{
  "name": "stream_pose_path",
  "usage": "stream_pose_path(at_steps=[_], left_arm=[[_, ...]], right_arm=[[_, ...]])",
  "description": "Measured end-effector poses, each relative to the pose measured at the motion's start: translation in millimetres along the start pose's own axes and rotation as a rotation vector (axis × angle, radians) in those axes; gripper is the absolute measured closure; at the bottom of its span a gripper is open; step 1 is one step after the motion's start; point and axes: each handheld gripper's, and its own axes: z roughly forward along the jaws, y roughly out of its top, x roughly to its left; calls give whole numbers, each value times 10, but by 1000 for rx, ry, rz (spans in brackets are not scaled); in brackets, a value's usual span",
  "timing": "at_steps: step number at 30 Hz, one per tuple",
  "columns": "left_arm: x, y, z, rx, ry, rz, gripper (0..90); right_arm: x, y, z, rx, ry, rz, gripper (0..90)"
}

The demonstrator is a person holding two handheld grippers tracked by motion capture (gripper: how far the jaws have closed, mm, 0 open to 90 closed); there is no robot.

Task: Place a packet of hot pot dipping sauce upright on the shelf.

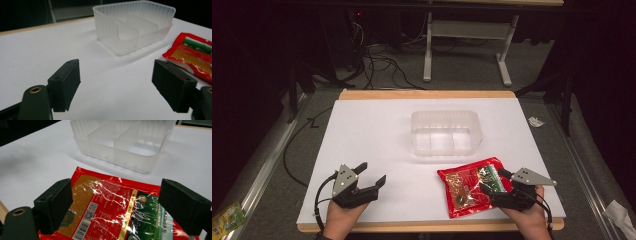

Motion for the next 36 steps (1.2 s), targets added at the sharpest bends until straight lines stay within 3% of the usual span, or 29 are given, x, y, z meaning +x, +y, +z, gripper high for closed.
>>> stream_pose_path(at_steps=[3, 7, 10, 18, 21, 24, 27, 31, 36], left_arm=[[-6, -27, 67, 20, -23, -1, 227], [-17, -18, 155, 28, -42, -16, 233], [-54, -24, 203, 42, -46, 0, 233], [-115, -32, 243, 51, -75, 18, 230], [-132, -39, 236, 56, -85, 30, 227], [-141, -45, 220, 55, -89, 33, 226], [-157, -39, 202, 45, -92, 43, 227], [-149, -32, 224, 46, -95, 41, 229], [-154, -22, 242, 42, -94, 47, 227]], right_arm=[[-29, -6, -12, -15, 10, 22, 144], [-86, -50, -24, -19, -10, 31, 136], [-146, -80, -51, -16, -20, 41, 132], [-300, -118, -169, -23, -67, 83, 108], [-397, -171, -260, -23, -101, 117, 107], [-455, -220, -314, -21, -99, 149, 101], [-528, -287, -343, 10, -112, 183, 98], [-656, -381, -312, 54, -103, 268, 112], [-710, -467, -240, 118, -103, 291, 140]])
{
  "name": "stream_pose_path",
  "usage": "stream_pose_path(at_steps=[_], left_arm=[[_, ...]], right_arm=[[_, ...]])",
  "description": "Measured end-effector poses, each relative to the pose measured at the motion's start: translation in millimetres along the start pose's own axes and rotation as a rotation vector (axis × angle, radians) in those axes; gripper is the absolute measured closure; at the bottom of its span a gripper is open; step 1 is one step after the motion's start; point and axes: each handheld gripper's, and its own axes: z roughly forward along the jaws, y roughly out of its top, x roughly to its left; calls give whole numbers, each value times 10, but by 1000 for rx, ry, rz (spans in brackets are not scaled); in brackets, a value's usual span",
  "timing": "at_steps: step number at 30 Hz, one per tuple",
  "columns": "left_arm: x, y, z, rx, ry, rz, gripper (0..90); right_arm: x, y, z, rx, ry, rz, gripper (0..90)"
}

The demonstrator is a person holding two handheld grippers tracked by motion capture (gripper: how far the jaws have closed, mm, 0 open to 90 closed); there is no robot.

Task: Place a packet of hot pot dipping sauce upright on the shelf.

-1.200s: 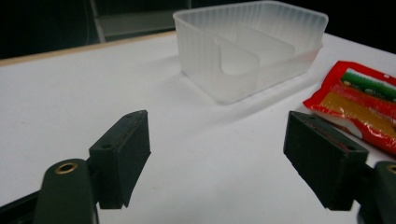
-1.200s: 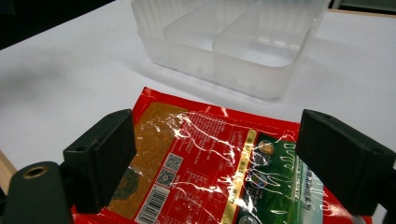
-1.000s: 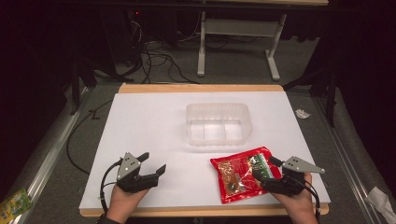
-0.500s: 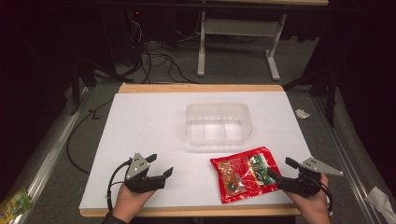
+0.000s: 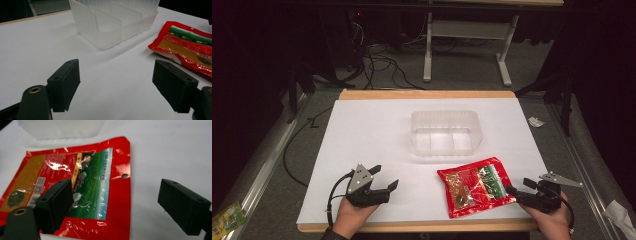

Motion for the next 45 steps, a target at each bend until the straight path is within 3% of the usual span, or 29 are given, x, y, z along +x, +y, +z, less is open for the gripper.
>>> stream_pose_path(at_steps=[7, 12, 16, 22, 25, 37, 45], left_arm=[[3, 11, -3, -9, -5, -3, 226], [6, 27, 31, -13, -12, -7, 228], [-12, 38, 60, -5, -24, 9, 228], [-32, 36, 66, -3, -20, 22, 229], [-30, 34, 63, -3, -20, 21, 228], [-41, 25, 83, 11, -14, 35, 228], [-51, 17, 82, 19, -14, 49, 228]], right_arm=[[13, -36, 16, 19, 12, 4, 193], [17, -97, 69, 61, 20, 25, 220], [13, -121, 71, 67, 27, 33, 239], [-43, -138, 66, 51, 103, 78, 311], [-31, -139, 69, 57, 114, 95, 308], [188, -81, 34, 13, 161, 42, 319], [384, -62, 95, 2, 191, -34, 348]])
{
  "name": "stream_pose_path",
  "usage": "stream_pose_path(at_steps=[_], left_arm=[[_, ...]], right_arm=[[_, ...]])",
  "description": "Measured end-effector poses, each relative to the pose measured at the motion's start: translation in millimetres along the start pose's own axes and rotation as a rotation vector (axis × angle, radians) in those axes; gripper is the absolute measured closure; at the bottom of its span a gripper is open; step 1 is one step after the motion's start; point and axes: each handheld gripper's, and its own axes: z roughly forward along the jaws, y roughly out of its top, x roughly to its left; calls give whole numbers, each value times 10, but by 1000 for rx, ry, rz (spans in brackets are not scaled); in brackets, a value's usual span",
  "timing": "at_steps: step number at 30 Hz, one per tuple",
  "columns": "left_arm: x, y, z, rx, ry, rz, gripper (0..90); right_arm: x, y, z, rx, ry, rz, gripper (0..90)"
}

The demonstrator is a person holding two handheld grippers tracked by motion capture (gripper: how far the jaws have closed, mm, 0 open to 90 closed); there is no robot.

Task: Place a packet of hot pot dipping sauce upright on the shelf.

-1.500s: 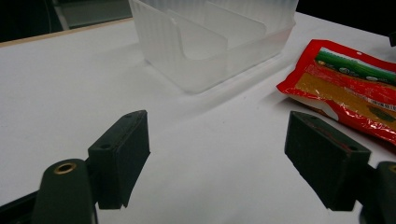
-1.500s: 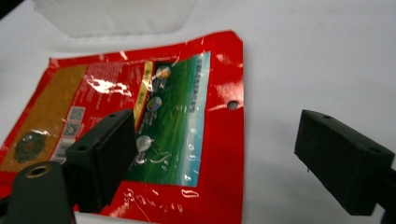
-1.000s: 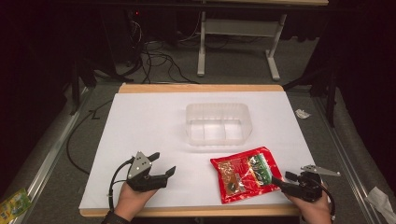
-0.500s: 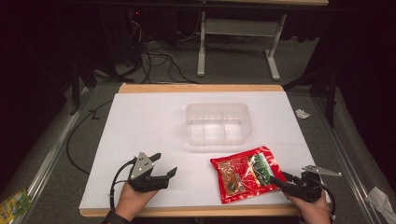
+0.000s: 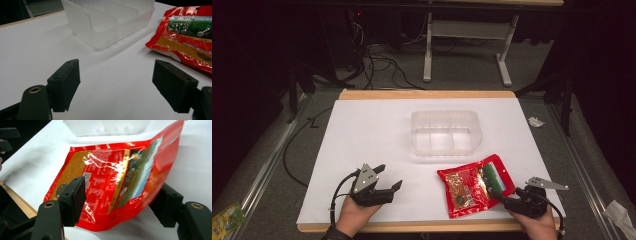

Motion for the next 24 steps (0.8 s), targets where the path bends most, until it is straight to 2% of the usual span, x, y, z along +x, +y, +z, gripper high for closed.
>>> stream_pose_path(at_steps=[5, 8, 11, 20, 24], left_arm=[[-1, -4, -7, 1, 2, 3, 228], [-3, -7, -12, 1, 4, 5, 228], [-4, -10, -14, 2, 5, 5, 228], [-6, -11, -17, 2, 6, 7, 228], [-4, -10, -20, 1, 7, 7, 228]], right_arm=[[86, 8, 89, 3, -3, -23, 373], [138, 14, 173, 3, -22, -44, 460], [155, 16, 202, 8, -36, -40, 566], [134, 22, 205, 0, -100, -4, 762], [108, 24, 189, -14, -103, 41, 851]])
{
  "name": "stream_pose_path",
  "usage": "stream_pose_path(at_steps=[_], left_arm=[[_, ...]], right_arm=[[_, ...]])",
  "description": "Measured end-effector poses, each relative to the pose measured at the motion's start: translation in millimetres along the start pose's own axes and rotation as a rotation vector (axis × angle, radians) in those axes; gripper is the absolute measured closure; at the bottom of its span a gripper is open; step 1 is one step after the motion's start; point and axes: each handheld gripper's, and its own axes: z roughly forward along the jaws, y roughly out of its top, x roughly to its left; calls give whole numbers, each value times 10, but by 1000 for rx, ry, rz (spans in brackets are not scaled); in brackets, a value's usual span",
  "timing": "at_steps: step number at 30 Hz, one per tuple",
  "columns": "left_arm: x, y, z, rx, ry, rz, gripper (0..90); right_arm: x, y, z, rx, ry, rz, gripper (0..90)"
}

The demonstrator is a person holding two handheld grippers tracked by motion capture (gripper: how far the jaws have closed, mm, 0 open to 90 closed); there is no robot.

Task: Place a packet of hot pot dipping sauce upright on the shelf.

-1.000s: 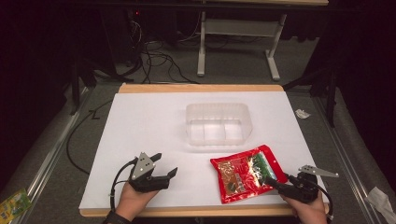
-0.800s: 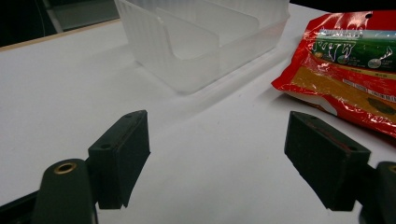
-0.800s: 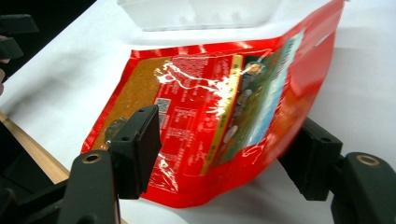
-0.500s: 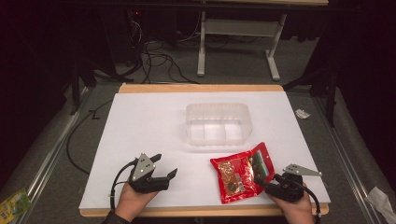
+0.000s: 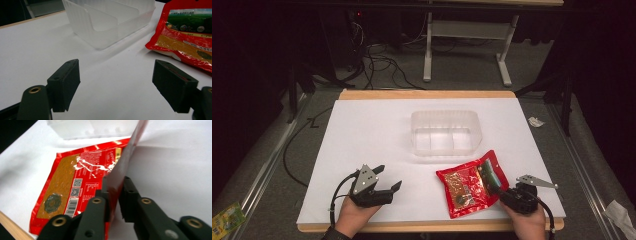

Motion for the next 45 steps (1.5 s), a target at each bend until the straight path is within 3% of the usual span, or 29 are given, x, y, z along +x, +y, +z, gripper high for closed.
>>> stream_pose_path(at_steps=[3, 11, 21, 45], left_arm=[[-3, 0, -4, -3, 0, -1, 228], [3, 0, 0, -2, 1, 0, 228], [15, -1, -1, -9, 6, -2, 228], [37, -3, -18, -20, 7, -6, 228]], right_arm=[[-3, 6, -23, -16, -3, 30, 893], [62, 28, -88, -60, -16, 10, 897], [173, 68, -197, -127, 1, -21, 898], [661, 337, -279, -252, 57, -207, 900]])
